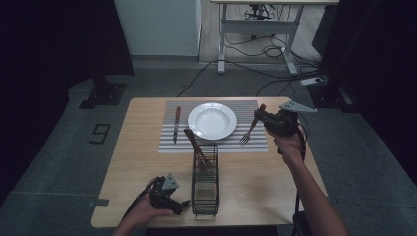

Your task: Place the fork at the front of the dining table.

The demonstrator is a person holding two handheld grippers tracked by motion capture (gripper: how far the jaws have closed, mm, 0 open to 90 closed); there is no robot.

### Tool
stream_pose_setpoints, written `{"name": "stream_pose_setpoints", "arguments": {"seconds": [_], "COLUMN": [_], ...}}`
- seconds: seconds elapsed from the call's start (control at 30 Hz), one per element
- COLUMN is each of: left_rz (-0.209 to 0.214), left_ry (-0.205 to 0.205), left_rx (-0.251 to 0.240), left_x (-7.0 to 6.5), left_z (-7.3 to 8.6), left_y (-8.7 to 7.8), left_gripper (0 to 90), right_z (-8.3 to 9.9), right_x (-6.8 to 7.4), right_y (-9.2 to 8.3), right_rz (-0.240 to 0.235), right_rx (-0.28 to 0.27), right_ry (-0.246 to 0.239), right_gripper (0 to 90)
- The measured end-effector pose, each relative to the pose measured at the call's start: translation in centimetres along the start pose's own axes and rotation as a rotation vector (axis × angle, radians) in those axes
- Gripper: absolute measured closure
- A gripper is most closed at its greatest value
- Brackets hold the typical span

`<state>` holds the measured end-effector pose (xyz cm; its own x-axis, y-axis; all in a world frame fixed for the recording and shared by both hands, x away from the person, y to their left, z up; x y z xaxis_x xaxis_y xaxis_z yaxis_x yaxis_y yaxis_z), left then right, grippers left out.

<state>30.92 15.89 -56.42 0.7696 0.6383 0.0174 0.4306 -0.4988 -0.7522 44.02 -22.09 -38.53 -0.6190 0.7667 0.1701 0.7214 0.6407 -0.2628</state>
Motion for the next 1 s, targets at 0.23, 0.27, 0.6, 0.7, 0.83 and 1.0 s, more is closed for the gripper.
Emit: {"name": "stream_pose_setpoints", "arguments": {"seconds": [0.23, 0.27, 0.6, 0.7, 0.83, 1.0], "left_rz": [0.000, 0.000, 0.001, 0.001, 0.001, 0.000], "left_ry": [0.000, 0.000, 0.001, 0.001, 0.000, 0.000], "left_rx": [0.000, 0.000, 0.000, 0.000, 0.000, -0.001], "left_x": [0.0, 0.0, 0.0, 0.0, 0.0, 0.0], "left_z": [0.0, 0.0, 0.0, 0.0, 0.0, 0.0], "left_y": [0.0, 0.0, 0.0, 0.0, 0.0, 0.0], "left_gripper": [0.0, 0.0, 0.0, 0.0, 0.0, 0.0], "right_z": [0.9, 1.1, 1.5, 1.8, 2.1, 2.8], "right_x": [-1.3, -1.6, -2.6, -2.7, -2.9, -2.9], "right_y": [0.6, 0.7, 1.5, 1.9, 2.4, 3.6], "right_rz": [0.052, 0.064, 0.121, 0.131, 0.153, 0.183], "right_rx": [0.028, 0.034, 0.044, 0.055, 0.075, 0.103], "right_ry": [-0.005, -0.003, -0.008, -0.017, -0.034, -0.065], "right_gripper": [80.2, 80.2, 80.0, 80.0, 80.0, 80.0]}}
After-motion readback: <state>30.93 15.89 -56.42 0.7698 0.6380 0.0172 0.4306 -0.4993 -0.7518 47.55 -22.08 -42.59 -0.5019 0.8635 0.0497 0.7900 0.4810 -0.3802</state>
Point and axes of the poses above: each handheld gripper's, and its own axes: y roughly forward along the jaws, z roughly out of its underside, x roughly to its left, the point moved 2 cm from there along y, roughly forward along the jaws, and after that the axes turned 2 degrees about -z, right-handed, at the moved point
